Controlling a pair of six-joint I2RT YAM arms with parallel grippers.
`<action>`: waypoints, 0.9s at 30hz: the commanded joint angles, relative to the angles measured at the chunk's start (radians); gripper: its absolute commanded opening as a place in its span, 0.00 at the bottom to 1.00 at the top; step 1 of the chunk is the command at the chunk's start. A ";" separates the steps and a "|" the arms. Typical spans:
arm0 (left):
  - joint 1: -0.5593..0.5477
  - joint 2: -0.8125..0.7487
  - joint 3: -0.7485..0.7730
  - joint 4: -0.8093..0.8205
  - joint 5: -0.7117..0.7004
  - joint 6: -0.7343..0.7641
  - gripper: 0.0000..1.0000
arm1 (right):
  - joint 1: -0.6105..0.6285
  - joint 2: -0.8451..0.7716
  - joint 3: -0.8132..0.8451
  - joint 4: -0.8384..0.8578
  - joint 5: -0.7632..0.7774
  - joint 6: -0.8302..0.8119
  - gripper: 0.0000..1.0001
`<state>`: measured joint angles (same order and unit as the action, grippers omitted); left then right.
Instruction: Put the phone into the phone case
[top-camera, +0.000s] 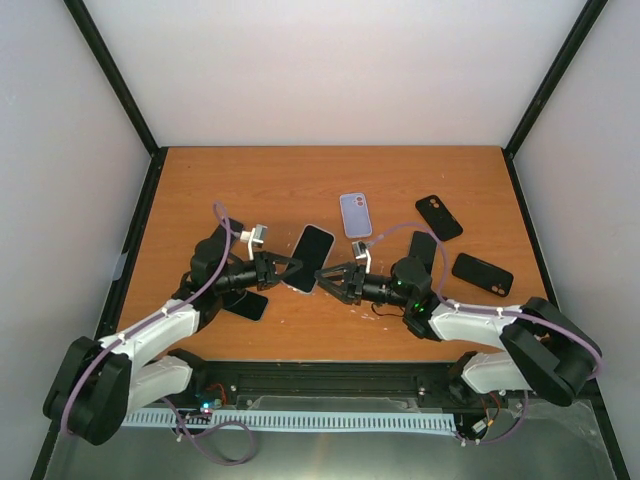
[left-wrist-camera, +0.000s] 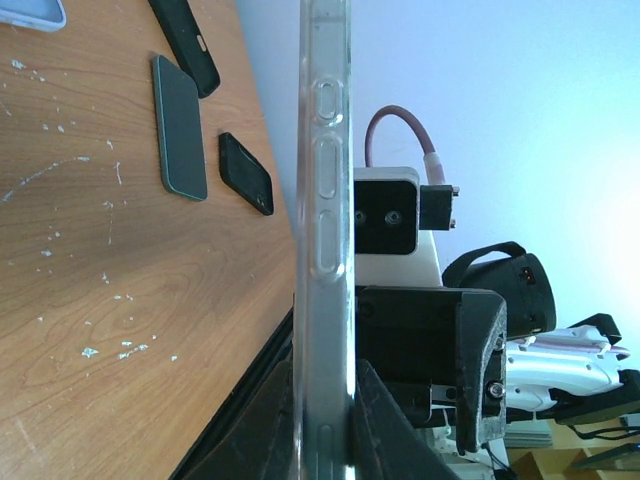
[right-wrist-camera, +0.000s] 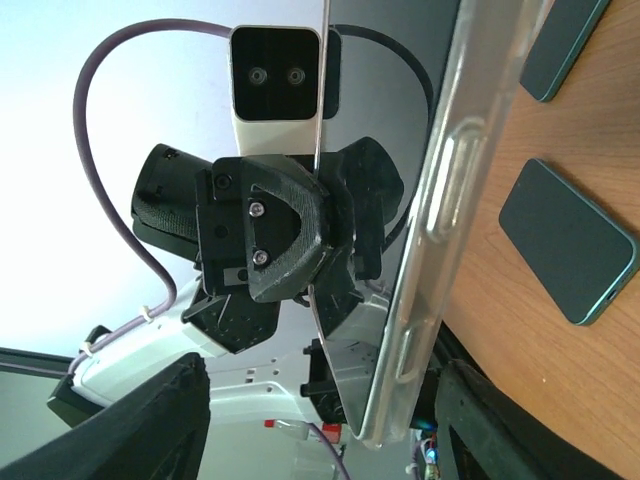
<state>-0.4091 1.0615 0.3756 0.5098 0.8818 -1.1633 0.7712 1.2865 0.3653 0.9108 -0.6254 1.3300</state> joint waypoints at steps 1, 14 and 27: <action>0.003 0.011 0.003 0.154 0.001 -0.047 0.02 | 0.014 0.045 0.021 0.104 0.024 0.027 0.58; 0.001 0.029 -0.005 0.069 -0.045 0.037 0.02 | 0.016 0.133 0.019 0.202 0.044 0.083 0.04; 0.001 0.024 -0.032 -0.004 -0.076 0.055 0.40 | 0.015 0.162 -0.041 0.207 0.055 0.062 0.03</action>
<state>-0.4057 1.0893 0.3386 0.5446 0.8322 -1.1572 0.7815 1.4483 0.3515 1.0542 -0.5819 1.4147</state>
